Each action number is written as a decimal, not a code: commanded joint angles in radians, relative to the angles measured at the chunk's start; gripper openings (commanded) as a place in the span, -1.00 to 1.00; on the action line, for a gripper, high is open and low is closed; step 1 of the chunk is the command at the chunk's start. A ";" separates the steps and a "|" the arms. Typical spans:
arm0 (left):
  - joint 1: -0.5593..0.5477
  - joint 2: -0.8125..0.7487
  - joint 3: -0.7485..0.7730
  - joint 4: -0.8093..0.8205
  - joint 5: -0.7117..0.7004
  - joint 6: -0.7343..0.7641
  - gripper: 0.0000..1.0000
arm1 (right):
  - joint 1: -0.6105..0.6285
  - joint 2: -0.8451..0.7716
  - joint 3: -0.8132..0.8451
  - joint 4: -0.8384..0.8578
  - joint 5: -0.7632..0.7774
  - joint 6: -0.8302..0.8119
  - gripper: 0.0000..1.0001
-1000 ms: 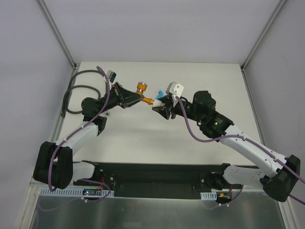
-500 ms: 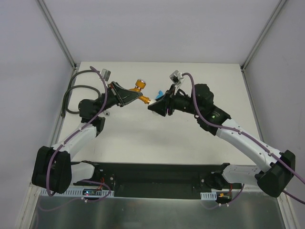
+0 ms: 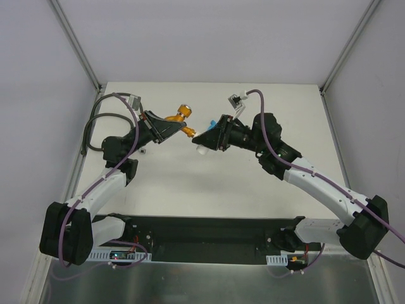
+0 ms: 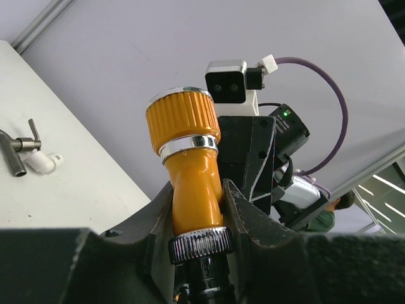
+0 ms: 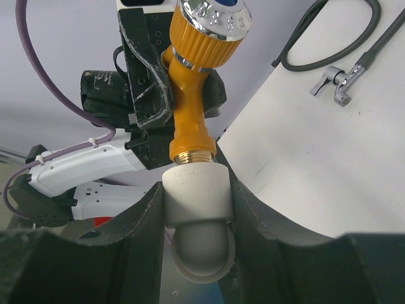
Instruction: Install the water faucets
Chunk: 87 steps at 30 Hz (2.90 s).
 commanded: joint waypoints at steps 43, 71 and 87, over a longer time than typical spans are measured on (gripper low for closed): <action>0.053 -0.100 0.048 -0.352 -0.032 0.072 -1.00 | 0.250 -0.188 -0.030 -0.163 0.527 -1.203 0.99; 0.067 -0.077 0.085 -0.404 0.020 0.066 -1.00 | 0.403 0.080 0.068 -0.103 0.805 -1.389 0.64; 0.067 -0.118 0.088 -0.363 0.014 0.184 -1.00 | 0.375 0.059 0.117 -0.125 0.648 -1.030 -0.97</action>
